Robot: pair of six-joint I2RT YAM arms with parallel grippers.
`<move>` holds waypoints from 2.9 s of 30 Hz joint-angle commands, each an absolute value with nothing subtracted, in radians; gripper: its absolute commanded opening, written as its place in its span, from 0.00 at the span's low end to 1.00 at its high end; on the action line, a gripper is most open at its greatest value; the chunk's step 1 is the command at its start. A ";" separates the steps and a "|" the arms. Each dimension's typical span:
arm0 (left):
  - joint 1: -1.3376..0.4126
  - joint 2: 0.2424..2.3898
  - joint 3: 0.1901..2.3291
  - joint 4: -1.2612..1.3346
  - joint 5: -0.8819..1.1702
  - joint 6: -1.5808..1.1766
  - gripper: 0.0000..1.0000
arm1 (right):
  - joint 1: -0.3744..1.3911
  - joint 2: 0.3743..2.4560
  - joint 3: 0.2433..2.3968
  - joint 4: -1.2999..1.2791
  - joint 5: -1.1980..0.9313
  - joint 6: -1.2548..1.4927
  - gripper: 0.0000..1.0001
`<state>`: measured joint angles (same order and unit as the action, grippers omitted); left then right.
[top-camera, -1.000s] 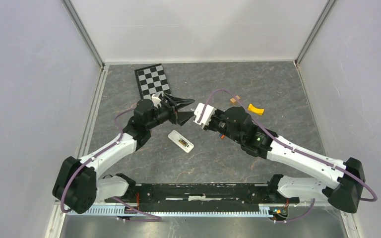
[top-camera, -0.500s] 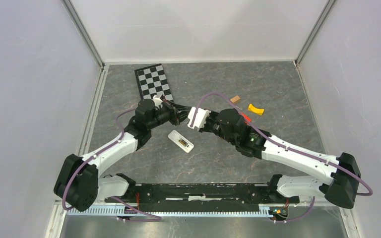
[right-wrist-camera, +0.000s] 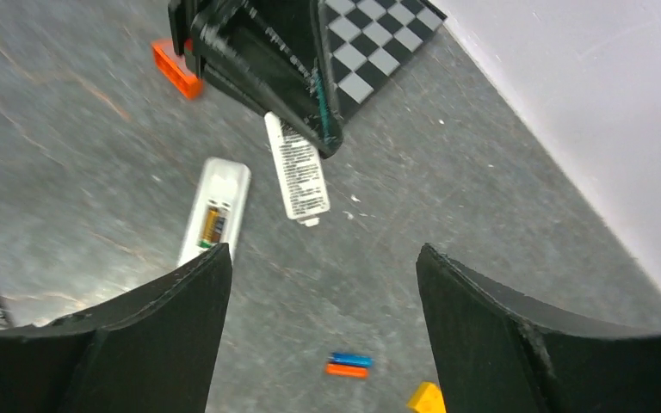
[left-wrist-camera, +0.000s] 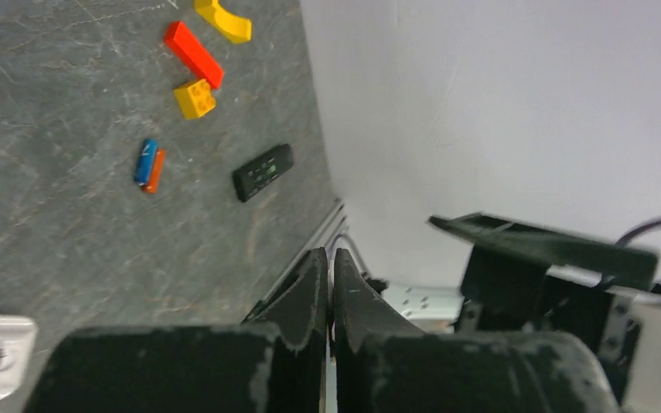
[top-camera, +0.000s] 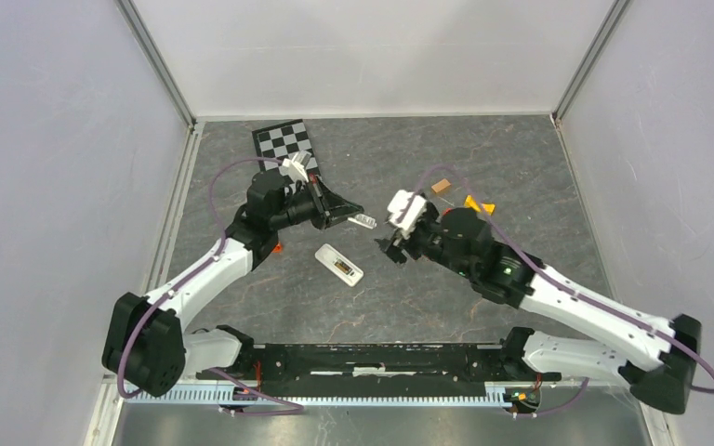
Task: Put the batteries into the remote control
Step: Pick up the battery cover at the center of the board, then adjust the remote control at the center of the board.
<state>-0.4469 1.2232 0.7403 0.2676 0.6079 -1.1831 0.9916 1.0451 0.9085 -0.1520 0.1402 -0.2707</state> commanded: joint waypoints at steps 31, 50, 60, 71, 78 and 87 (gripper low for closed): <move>-0.439 1.116 0.787 0.305 0.835 -0.935 0.02 | 0.746 1.000 0.523 0.580 -0.319 1.098 0.74; -0.439 1.107 0.763 0.354 0.833 -0.966 0.02 | 0.745 1.102 0.529 0.756 -0.336 1.197 0.31; -0.439 1.091 0.755 0.287 0.789 -0.942 0.36 | 0.746 1.115 0.534 0.754 -0.341 1.194 0.00; -0.417 1.113 0.787 -0.442 0.032 -0.739 0.90 | 0.746 1.066 0.516 0.383 -0.240 1.003 0.00; -0.399 1.126 0.669 -0.361 -0.066 -0.813 0.92 | 0.748 1.085 0.452 0.347 -0.263 0.956 0.00; -0.393 1.323 0.711 -0.195 -0.003 -0.797 0.89 | 0.882 1.305 0.545 0.286 -0.323 0.828 0.00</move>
<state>-0.3988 1.2404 0.6609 -0.2810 0.0021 -0.8062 0.8310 1.2446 0.4725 0.3016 -0.3027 0.9058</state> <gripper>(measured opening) 0.902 0.033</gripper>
